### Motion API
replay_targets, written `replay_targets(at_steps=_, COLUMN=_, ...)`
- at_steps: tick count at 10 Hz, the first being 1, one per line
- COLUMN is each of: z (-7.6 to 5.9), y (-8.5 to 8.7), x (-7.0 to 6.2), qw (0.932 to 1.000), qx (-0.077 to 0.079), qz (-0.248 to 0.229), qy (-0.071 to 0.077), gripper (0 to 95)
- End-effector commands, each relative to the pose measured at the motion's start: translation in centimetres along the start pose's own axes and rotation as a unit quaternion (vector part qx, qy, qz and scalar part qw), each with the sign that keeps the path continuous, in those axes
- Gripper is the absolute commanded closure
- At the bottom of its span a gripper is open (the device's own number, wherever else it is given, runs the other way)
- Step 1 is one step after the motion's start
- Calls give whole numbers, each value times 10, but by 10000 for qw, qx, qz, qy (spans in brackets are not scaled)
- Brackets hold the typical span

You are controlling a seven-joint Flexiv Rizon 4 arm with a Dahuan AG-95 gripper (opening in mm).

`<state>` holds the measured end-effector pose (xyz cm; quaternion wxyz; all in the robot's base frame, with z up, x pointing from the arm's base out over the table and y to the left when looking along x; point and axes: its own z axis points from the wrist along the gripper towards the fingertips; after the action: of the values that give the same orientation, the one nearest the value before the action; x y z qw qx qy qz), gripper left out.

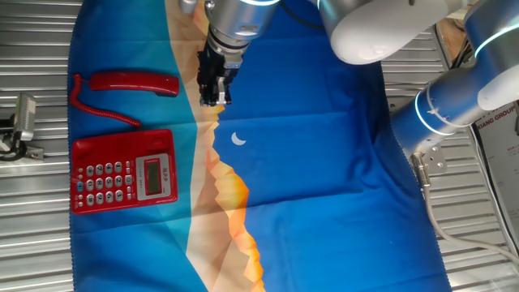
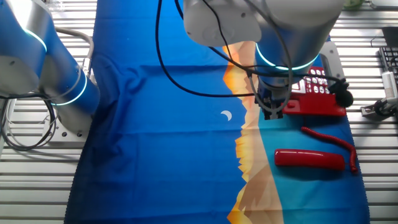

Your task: Place the handset of the telephone on the corresponding phone cradle

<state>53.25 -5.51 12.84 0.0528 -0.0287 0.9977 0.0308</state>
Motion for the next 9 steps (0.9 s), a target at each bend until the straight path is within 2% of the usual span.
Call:
replay_targets(at_steps=1, z=2, y=-4, x=-1, qw=9999, qx=18, qz=140, qy=1, gripper=950)
replay_targets(at_steps=5, z=-2, y=-11, x=-3, qw=9998, qx=19, qz=169, qy=47, gripper=950)
replay_targets(at_steps=9, z=-1, y=-17, x=-4, qw=9999, qx=7, qz=160, qy=49, gripper=950)
